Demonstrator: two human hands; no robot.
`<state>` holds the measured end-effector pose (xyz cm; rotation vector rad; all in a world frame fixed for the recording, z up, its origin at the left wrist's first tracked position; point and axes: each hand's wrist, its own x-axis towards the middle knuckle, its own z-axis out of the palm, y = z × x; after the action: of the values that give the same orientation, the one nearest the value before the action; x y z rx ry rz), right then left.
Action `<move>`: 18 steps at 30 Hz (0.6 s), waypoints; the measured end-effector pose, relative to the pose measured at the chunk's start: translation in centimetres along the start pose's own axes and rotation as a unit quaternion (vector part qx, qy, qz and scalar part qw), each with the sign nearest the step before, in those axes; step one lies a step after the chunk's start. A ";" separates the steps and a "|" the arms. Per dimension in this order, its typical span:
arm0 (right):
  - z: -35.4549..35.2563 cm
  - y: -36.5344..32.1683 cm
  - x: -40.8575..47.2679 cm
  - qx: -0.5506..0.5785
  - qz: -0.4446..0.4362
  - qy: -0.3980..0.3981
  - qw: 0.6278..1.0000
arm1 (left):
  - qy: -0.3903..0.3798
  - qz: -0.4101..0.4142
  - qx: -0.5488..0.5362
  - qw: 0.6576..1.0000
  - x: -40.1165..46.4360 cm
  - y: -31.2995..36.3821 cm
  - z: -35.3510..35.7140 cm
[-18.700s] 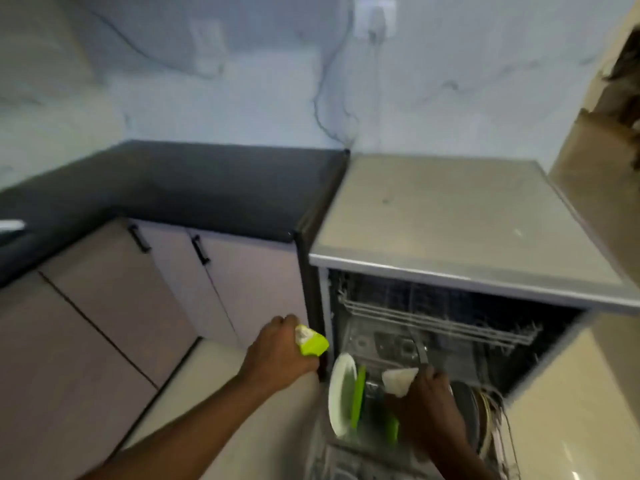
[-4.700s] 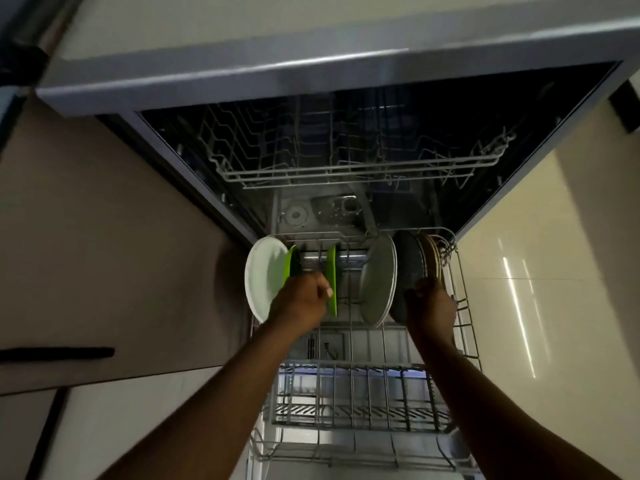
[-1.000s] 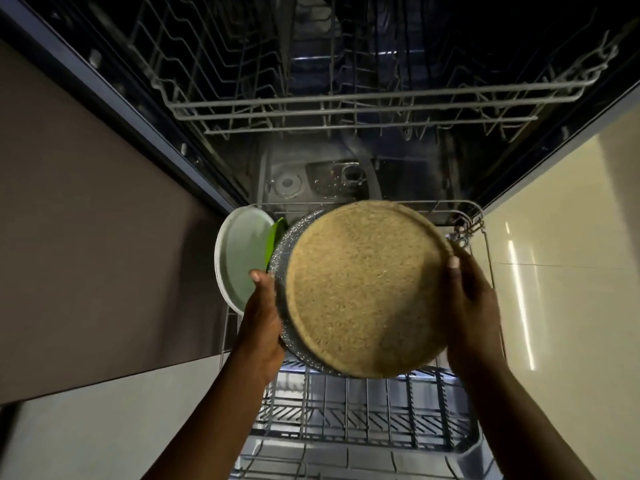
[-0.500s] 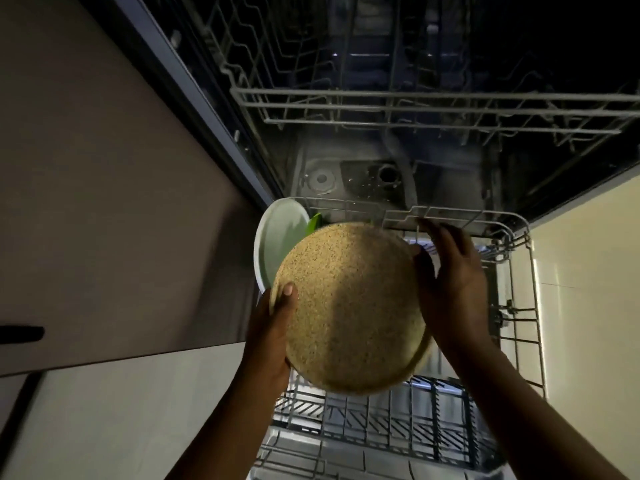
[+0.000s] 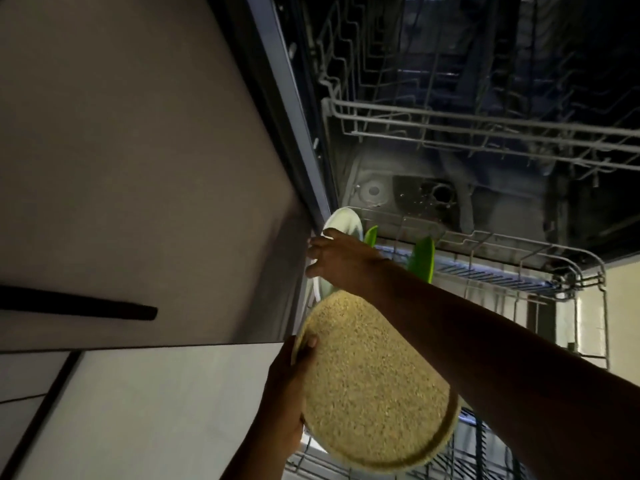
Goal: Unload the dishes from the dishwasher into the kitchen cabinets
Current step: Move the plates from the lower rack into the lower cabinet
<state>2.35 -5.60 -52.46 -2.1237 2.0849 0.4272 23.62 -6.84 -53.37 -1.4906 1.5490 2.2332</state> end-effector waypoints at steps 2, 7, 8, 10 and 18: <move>-0.3 -0.1 -0.1 -0.023 -0.018 0.022 0.999 | 0.000 -0.004 0.002 1.000 -0.3 -0.5 -0.6; -1.4 0.7 -1.0 -0.008 -0.011 0.177 0.984 | 0.010 0.001 0.021 1.000 -1.3 -1.3 -1.2; -2.2 0.7 -1.3 0.013 -0.012 0.209 0.978 | 0.010 0.000 0.023 1.000 -1.4 -1.5 -1.3; -4.8 0.6 -2.5 0.027 0.004 0.280 0.960 | 0.005 -0.006 0.018 1.000 -1.8 -2.1 -1.5; -11.1 1.9 -12.9 0.169 0.377 0.507 0.756 | 0.005 0.002 0.022 1.000 -2.8 -1.5 -0.8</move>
<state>1.64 3.44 -37.93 -1.2359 3.1492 -1.2712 26.47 -5.39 -52.47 -1.4920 1.5931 2.1827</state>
